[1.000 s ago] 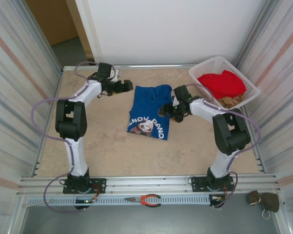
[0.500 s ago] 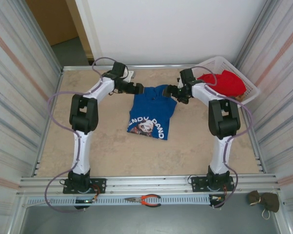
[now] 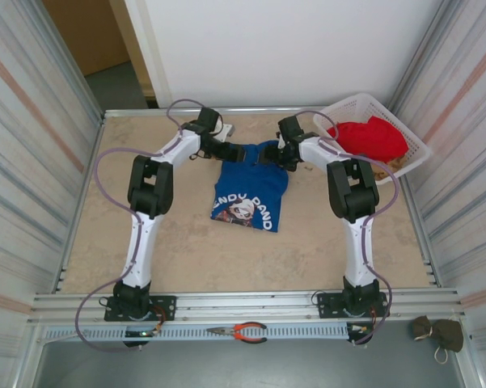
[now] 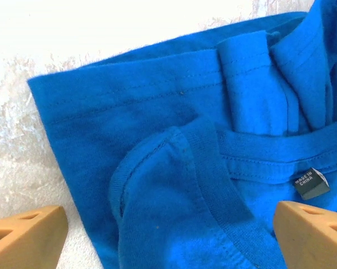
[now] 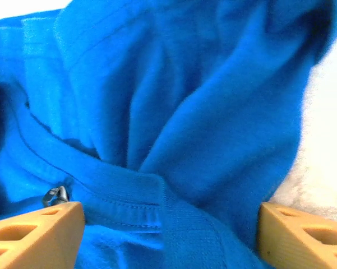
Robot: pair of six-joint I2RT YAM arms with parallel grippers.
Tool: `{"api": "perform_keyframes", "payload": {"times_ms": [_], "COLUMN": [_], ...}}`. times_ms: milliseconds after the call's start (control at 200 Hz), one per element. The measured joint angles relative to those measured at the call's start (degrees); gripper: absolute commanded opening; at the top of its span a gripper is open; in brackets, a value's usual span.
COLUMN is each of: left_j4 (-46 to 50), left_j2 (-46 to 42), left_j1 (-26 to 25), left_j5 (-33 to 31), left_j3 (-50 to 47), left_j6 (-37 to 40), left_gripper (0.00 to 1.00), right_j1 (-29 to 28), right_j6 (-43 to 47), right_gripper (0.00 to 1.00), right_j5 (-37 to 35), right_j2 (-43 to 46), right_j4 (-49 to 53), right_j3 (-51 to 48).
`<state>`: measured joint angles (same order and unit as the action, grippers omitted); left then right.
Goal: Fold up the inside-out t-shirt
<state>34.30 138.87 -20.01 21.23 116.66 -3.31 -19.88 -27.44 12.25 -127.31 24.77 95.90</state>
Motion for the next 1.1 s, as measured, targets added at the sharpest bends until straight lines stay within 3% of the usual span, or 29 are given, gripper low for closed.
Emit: {"api": "perform_keyframes", "payload": {"times_ms": [90,225,291,346,506,721,882,1102], "left_j4": [-0.7,-3.6,-5.2,-6.4,-11.3,-20.7,-25.6,-25.4], "left_j2": [0.0,-0.2,-0.4,-0.5,-3.7,-17.4,-20.9,-20.9], "left_j1": [-0.2,-0.3,-0.4,-0.4,-0.8,0.4,2.8,4.3], "left_j5": [0.4,0.2,0.2,1.2,3.2,6.4,9.1,10.8], "left_j3": [-0.6,-2.8,-4.1,-5.2,-11.9,-28.9,-26.8,-16.7], "left_j6": [0.1,0.2,-0.3,-0.8,-4.0,-12.9,-17.0,-19.3], "left_gripper": [0.71,0.43,0.22,0.0,0.0,0.0,0.0,0.0], "right_j1": [-0.2,0.6,0.9,1.2,2.3,3.8,5.2,7.2], "right_j6": [0.1,-0.7,-0.8,-0.8,-1.9,-5.3,-9.8,-16.3], "right_gripper": [0.42,0.12,0.0,0.0,0.0,0.0,0.0,0.0], "right_j5": [0.2,2.6,4.5,6.1,10.4,15.4,19.6,23.6], "right_j2": [-0.5,-1.3,-1.7,-1.7,0.1,8.5,10.8,10.8], "right_j4": [-0.3,-1.0,-1.7,-2.3,-5.7,-7.6,-12.0,-14.4], "right_j3": [0.0,-0.1,-0.2,-0.4,-4.8,-12.8,-10.2,1.1]}}
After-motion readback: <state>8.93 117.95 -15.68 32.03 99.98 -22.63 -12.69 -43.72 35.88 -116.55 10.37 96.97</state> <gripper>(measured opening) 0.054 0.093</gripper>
